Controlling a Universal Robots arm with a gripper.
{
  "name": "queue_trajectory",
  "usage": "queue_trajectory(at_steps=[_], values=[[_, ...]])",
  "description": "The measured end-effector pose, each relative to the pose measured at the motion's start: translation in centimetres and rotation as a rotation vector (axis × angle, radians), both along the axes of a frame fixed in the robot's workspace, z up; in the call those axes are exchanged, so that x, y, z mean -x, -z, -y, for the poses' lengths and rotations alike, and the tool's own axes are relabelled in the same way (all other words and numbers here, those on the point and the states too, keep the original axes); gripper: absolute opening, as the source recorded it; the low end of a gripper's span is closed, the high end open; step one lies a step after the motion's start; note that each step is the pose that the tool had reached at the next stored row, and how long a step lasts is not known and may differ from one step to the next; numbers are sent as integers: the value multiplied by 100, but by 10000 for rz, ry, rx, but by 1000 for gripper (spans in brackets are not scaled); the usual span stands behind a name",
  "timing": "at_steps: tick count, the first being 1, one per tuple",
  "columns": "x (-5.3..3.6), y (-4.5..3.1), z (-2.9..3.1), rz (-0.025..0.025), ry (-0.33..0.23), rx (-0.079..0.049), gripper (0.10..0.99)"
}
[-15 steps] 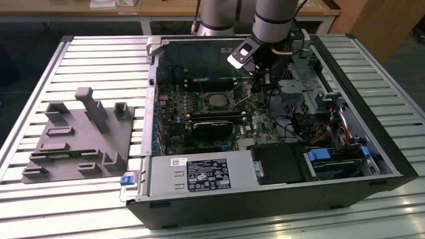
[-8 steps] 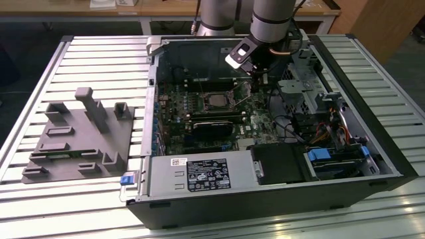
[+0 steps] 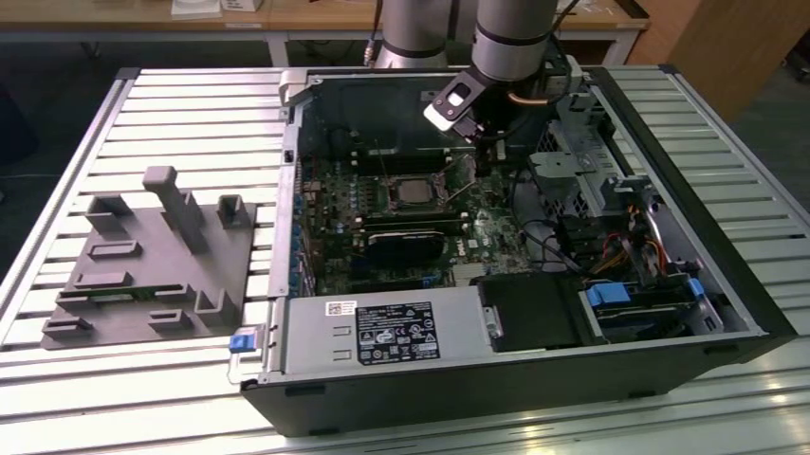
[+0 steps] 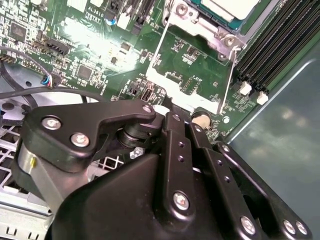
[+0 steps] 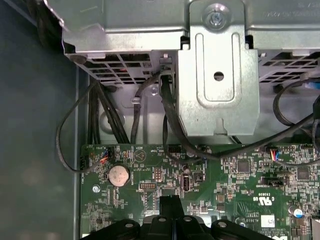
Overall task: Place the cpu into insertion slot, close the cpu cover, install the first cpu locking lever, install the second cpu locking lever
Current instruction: 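Close the cpu cover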
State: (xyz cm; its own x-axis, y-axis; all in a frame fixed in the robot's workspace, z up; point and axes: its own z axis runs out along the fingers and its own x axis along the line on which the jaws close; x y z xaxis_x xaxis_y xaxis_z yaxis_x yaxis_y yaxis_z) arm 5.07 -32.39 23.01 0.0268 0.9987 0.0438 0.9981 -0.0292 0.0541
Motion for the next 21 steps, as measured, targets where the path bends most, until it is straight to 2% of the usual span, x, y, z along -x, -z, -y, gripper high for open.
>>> queue_trajectory(at_steps=[11,21], values=[[116,0,0,0,0,0,106],[265,0,0,0,-1,0,106]])
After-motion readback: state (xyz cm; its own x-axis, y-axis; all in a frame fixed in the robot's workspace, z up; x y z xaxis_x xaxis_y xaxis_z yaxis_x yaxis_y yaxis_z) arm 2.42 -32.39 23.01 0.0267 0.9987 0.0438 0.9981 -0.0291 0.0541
